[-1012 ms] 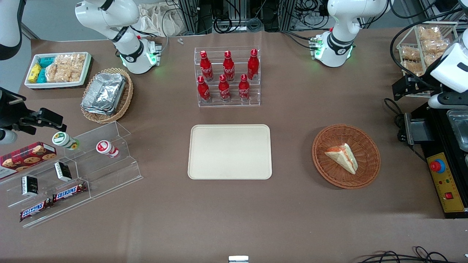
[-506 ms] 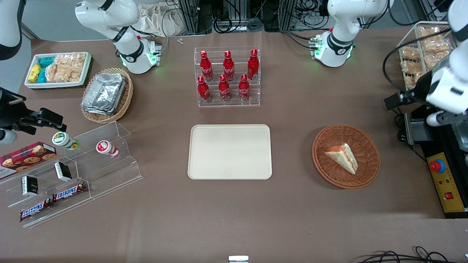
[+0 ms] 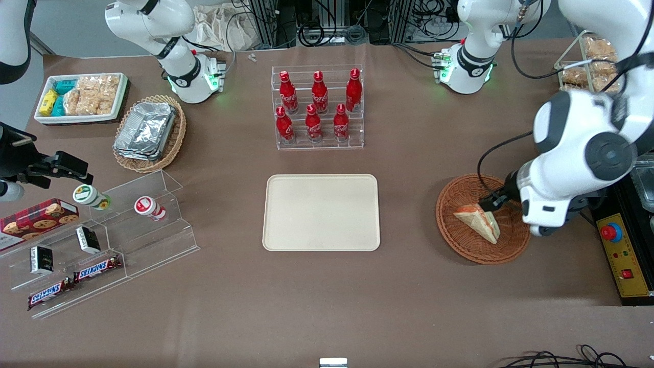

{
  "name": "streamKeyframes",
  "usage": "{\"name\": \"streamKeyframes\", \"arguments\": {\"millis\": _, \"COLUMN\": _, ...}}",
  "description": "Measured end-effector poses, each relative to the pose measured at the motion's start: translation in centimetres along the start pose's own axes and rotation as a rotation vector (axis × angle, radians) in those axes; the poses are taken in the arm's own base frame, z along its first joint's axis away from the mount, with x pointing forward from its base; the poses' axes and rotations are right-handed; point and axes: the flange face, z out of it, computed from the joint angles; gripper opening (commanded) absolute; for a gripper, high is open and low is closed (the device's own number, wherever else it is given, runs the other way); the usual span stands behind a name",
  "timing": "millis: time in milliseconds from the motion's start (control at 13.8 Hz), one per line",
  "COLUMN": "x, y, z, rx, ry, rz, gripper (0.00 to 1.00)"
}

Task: Place sandwich from basket to tray
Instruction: 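Lower the left gripper and close it on the wrapped sandwich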

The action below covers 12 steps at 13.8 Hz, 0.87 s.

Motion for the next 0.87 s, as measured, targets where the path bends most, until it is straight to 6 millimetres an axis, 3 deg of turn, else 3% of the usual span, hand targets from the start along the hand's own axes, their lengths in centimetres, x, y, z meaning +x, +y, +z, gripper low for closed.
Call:
{"name": "streamKeyframes", "arguments": {"millis": 289, "x": 1.7, "y": 1.0, "z": 7.5, "rx": -0.022, "ry": 0.004, "rz": -0.129, "gripper": 1.0}}
{"name": "streamKeyframes", "arguments": {"millis": 651, "x": 3.0, "y": 0.9, "z": 13.8, "rx": 0.032, "ry": 0.048, "rz": -0.218, "gripper": 1.0}}
{"name": "streamKeyframes", "arguments": {"millis": 723, "x": 3.1, "y": 0.7, "z": 14.2, "rx": 0.038, "ry": 0.047, "rz": -0.228, "gripper": 0.93}}
{"name": "streamKeyframes", "arguments": {"millis": 867, "x": 3.4, "y": 0.4, "z": 14.4, "rx": 0.042, "ry": 0.047, "rz": -0.243, "gripper": 0.47}}
